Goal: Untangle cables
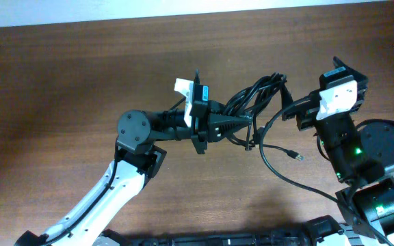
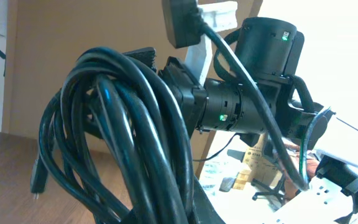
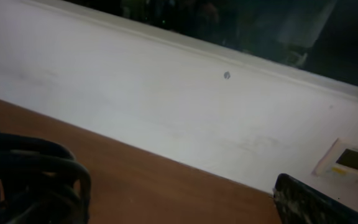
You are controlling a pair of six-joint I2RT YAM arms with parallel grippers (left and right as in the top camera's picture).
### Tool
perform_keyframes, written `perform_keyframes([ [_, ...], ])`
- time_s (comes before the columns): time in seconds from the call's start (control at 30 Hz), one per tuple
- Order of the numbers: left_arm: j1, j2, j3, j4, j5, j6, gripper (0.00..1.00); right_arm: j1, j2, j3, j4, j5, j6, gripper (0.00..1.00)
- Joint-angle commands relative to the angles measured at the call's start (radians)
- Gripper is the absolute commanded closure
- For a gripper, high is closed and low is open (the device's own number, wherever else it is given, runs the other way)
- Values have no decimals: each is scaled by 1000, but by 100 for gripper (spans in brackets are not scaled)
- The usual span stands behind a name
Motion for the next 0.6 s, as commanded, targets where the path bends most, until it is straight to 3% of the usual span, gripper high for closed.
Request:
perform_keyframes([
  [0.0, -12, -38, -2, 28, 109, -10, 100, -61, 9, 14, -34, 134, 12, 0],
  [0.13, 17, -38, -2, 28, 54, -14, 100, -61, 9, 14, -149, -89, 12, 0],
  [0.37, 97, -38, -2, 28, 29, -40, 100, -61, 9, 14, -257, -148, 4, 0],
  [0.57, 191, -38, -2, 29, 95, -108, 100, -61, 9, 14, -266, 91, -75, 0],
])
